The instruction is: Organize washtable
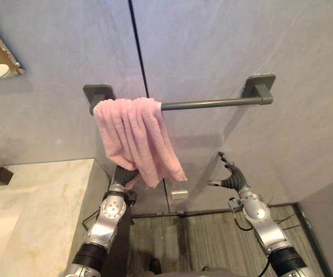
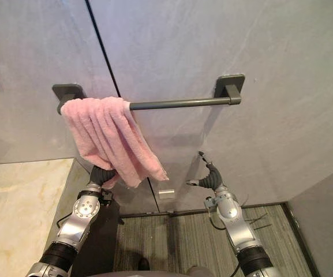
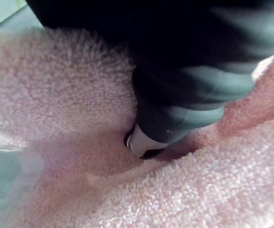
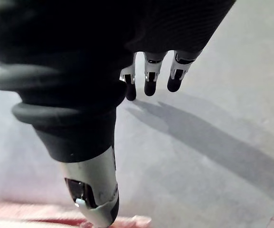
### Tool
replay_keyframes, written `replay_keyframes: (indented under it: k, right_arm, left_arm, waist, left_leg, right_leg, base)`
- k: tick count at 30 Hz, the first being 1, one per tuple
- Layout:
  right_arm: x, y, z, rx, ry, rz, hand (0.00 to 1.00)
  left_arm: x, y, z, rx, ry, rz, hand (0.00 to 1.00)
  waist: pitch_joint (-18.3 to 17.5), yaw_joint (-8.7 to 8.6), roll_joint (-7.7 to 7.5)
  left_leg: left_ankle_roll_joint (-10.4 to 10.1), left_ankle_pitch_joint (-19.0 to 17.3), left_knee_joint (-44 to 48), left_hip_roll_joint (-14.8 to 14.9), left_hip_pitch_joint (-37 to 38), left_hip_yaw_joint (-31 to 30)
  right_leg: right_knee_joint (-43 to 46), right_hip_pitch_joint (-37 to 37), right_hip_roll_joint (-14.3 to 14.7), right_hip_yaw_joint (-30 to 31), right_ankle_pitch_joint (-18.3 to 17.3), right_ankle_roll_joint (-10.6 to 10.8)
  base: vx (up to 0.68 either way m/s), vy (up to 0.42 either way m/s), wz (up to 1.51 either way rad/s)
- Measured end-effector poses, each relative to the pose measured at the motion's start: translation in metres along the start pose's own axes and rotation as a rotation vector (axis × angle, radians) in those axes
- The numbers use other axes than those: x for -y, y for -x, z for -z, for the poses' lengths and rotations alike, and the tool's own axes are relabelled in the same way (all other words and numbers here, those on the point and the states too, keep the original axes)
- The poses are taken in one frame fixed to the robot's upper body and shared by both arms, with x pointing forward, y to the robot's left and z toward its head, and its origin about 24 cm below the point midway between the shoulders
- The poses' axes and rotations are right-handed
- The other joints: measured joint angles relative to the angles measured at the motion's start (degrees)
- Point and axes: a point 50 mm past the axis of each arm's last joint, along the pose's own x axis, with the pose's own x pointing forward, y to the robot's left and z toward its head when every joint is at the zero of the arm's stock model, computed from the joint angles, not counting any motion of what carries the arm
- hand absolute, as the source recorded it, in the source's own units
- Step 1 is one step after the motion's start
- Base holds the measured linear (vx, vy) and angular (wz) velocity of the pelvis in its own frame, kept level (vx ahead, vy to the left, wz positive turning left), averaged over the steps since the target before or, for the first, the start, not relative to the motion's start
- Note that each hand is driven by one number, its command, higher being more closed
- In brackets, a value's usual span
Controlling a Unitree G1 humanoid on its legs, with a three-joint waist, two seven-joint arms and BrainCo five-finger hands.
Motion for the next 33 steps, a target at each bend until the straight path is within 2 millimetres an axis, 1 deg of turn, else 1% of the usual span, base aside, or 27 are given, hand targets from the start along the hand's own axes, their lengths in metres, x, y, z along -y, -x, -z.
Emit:
replay_keyframes:
  k: [1,3,7,10,11,16,20,23,25,28,31,33]
  right_arm:
    - [-0.003,-0.002,-0.004,0.016,0.001,-0.013,0.00]
    - [-0.007,-0.006,-0.010,0.041,0.005,-0.037,0.00]
    - [-0.019,-0.016,-0.026,0.100,0.014,-0.089,0.00]
    - [-0.032,-0.022,-0.041,0.148,-0.012,-0.126,0.00]
    - [-0.036,-0.024,-0.045,0.158,-0.029,-0.136,1.00]
    - [-0.049,-0.029,-0.047,0.148,-0.074,-0.164,1.00]
    - [-0.052,-0.030,-0.039,0.103,-0.093,-0.169,1.00]
    - [-0.051,-0.030,-0.038,0.094,-0.096,-0.164,1.00]
    - [-0.048,-0.031,-0.037,0.089,-0.102,-0.149,1.00]
    - [-0.039,-0.034,-0.029,0.050,-0.136,-0.085,1.00]
    - [-0.027,-0.036,-0.026,0.030,-0.190,-0.014,1.00]
    - [-0.018,-0.033,-0.018,0.007,-0.218,0.045,1.00]
  left_arm:
    - [0.002,0.001,0.000,0.000,-0.001,0.007,1.00]
    - [0.008,0.002,0.000,-0.001,0.007,0.026,1.00]
    - [0.015,0.006,0.002,-0.010,0.025,0.049,1.00]
    - [0.023,0.008,0.001,-0.008,0.033,0.077,1.00]
    - [0.025,0.008,0.000,-0.007,0.040,0.079,1.00]
    - [0.032,0.009,-0.002,-0.008,0.071,0.089,1.00]
    - [0.032,0.009,-0.003,-0.004,0.079,0.088,1.00]
    - [0.032,0.009,-0.003,-0.002,0.080,0.087,1.00]
    - [0.032,0.009,-0.003,-0.002,0.081,0.087,1.00]
    - [0.030,0.008,-0.003,-0.003,0.081,0.078,1.00]
    - [0.026,0.007,-0.002,-0.006,0.084,0.058,1.00]
    - [0.023,0.007,-0.001,-0.009,0.085,0.051,1.00]
  waist:
    - [-0.10,0.10,-0.17]
    - [-0.23,1.04,-0.38]
    - [-0.26,1.15,-0.38]
    - [-0.31,1.22,-0.36]
    - [-0.32,1.15,-0.36]
    - [-0.42,2.08,-0.45]
    - [-0.55,2.23,-0.66]
    - [-0.55,2.53,-0.67]
    - [-0.55,2.57,-0.67]
    - [-0.56,2.49,-0.68]
    - [-0.56,2.37,-0.68]
    - [-0.53,2.35,-0.73]
  left_leg:
    - [0.01,0.10,0.00,-0.02,-0.23,-0.28]
    - [0.04,0.26,0.00,-0.05,-0.36,-0.65]
    - [-0.03,0.93,-0.01,-0.06,-1.17,-2.13]
    - [-0.11,1.42,-0.01,0.00,-1.63,-3.09]
    - [-0.12,1.56,-0.01,-0.01,-1.85,-3.49]
    - [-0.16,1.90,-0.03,-0.02,-2.33,-4.07]
    - [-0.30,2.30,-0.03,-0.06,-2.98,-5.09]
    - [-0.41,2.38,-0.03,0.03,-3.04,-5.20]
    - [-0.42,2.44,-0.03,0.05,-3.10,-5.27]
    - [-0.46,2.52,-0.15,0.02,-3.14,-5.31]
    - [-0.46,2.53,-0.19,0.00,-3.10,-5.31]
    - [-0.47,2.52,-0.22,-0.05,-2.74,-5.42]
  right_leg:
    - [0.00,-0.10,0.00,-0.20,0.00,0.00]
    - [0.02,-0.04,-0.02,-0.53,0.00,0.00]
    - [0.06,-0.07,0.05,-1.87,-0.01,-0.02]
    - [0.13,-0.12,0.15,-2.83,-0.03,-0.04]
    - [0.17,-0.17,0.17,-3.14,-0.03,-0.04]
    - [0.42,-0.21,0.19,-3.48,-0.03,-0.05]
    - [0.43,-0.36,0.20,-4.53,-0.04,-0.05]
    - [0.44,-0.36,0.34,-4.61,-0.05,-0.07]
    - [0.46,-0.39,0.36,-4.68,-0.05,-0.07]
    - [0.53,-0.88,0.38,-4.76,-0.03,-0.07]
    - [0.47,-0.84,0.36,-4.78,-0.02,-0.08]
    - [-0.02,-0.16,0.33,-5.02,0.05,-0.12]
  base:
    - [-0.03,-0.018,0.19]
    - [-0.03,-0.015,0.10]
    - [-0.04,-0.021,0.18]
    - [-0.05,-0.024,0.17]
    - [-0.05,-0.017,0.16]
    - [-0.04,-0.012,0.06]
    - [-0.02,-0.013,0.13]
    - [-0.02,-0.014,0.03]
    - [0.00,0.000,0.00]
    - [-0.05,-0.008,0.00]
    - [0.00,0.000,0.00]
    - [-0.01,-0.012,0.04]
